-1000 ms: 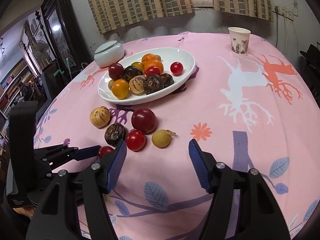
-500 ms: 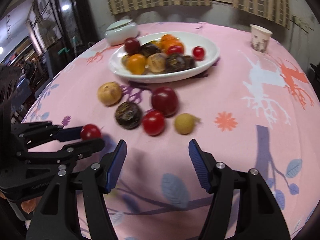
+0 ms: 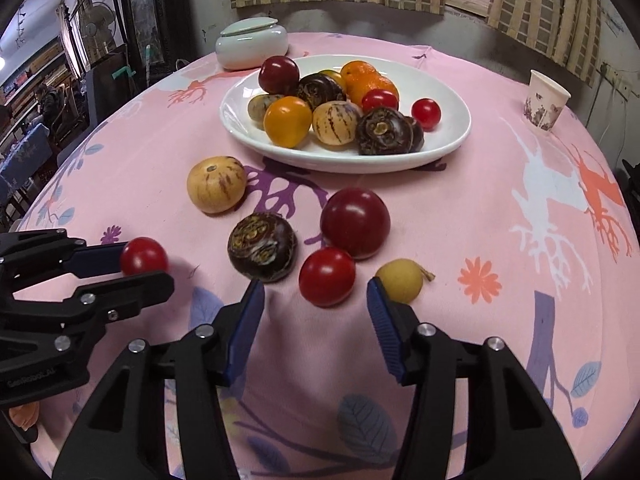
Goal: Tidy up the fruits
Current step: 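Grasp a red cherry tomato with the right tool, then carry both tomatoes onto the white plate and open both tools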
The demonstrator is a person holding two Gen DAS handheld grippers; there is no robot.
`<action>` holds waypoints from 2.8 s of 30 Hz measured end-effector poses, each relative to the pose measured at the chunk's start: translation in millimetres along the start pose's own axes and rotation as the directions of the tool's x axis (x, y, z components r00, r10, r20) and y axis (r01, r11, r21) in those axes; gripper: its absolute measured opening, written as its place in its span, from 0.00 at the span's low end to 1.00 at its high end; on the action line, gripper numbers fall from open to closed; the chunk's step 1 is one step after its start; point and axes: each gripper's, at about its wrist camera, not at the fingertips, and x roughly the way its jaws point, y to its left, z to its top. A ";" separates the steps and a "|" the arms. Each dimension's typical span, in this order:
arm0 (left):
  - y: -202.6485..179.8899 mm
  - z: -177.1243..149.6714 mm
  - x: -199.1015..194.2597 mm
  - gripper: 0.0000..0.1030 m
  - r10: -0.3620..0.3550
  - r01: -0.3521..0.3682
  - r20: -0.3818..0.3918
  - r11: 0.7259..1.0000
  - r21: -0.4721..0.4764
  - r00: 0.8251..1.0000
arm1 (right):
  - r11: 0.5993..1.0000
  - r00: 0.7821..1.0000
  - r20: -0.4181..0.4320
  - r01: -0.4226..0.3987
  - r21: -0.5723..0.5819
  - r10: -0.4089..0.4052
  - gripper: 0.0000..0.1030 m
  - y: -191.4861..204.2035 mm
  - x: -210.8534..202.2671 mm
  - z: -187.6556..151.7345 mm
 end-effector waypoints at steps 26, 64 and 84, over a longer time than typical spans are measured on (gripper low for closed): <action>-10.2 5.3 -25.5 0.32 0.009 -0.009 0.042 1.000 0.012 0.999 | 0.994 0.990 0.133 -0.061 0.093 0.048 0.28 -36.3 -71.6 -15.8; -10.7 152.6 34.6 0.32 0.147 -0.152 0.085 0.986 0.065 0.986 | 1.000 0.984 0.178 -0.009 0.023 0.005 0.29 -59.7 -0.5 117.3; 3.0 172.1 61.8 0.32 0.148 -0.149 0.088 0.989 0.013 0.985 | 0.998 0.988 0.156 0.004 0.059 -0.013 0.29 -63.6 33.7 132.9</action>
